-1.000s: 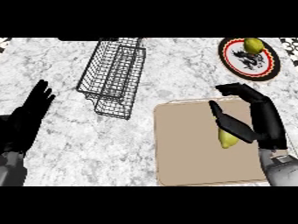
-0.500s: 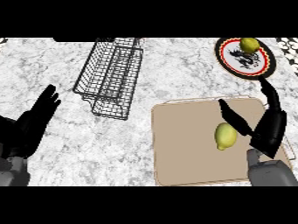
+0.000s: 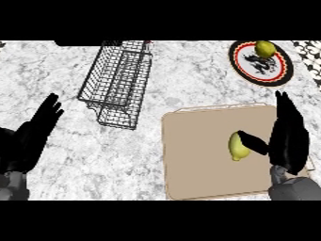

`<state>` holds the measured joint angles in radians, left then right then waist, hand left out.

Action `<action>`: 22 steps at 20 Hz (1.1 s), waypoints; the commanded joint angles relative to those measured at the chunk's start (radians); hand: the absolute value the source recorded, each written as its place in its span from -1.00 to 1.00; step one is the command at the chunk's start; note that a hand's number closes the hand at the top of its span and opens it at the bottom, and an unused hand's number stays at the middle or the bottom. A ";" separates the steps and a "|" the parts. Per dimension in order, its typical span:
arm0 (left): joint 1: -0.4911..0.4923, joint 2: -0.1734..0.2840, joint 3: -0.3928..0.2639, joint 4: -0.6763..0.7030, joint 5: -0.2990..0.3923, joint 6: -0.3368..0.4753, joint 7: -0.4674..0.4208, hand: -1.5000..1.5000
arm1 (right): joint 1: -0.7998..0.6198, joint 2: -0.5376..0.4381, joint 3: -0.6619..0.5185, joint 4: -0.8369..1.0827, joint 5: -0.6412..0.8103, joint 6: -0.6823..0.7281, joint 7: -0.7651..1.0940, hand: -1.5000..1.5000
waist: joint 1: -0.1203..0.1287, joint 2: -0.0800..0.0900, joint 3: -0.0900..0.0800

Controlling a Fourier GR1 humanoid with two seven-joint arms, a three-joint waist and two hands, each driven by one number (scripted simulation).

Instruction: Pick the lemon from the tray and place it in the tiered basket

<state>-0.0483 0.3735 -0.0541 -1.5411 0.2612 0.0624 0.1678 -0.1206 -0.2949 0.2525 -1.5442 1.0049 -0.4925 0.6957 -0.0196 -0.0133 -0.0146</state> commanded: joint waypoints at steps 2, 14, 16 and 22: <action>-0.009 -0.006 -0.006 0.007 -0.012 0.004 -0.008 0.00 | -0.014 0.018 0.089 -0.031 0.039 0.375 0.234 -1.00 | 0.006 0.003 0.000; -0.056 -0.046 -0.031 0.002 -0.055 0.039 0.018 0.00 | -0.313 0.289 0.108 -0.126 0.154 0.824 0.716 -1.00 | 0.018 0.010 0.013; -0.027 -0.012 -0.005 -0.036 -0.015 0.000 0.043 0.00 | -0.306 0.289 0.056 -0.058 0.153 0.817 0.678 -1.00 | 0.028 0.011 0.014; -0.032 -0.015 0.022 0.011 -0.007 -0.020 0.024 0.00 | -0.259 0.294 0.017 -0.035 0.207 0.787 0.670 -1.00 | 0.019 0.013 0.014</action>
<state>-0.0752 0.3448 -0.0642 -1.5633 0.2375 0.0648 0.1983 -0.3547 -0.0234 0.2931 -1.5909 1.1897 0.2090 1.1747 0.0028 -0.0021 -0.0012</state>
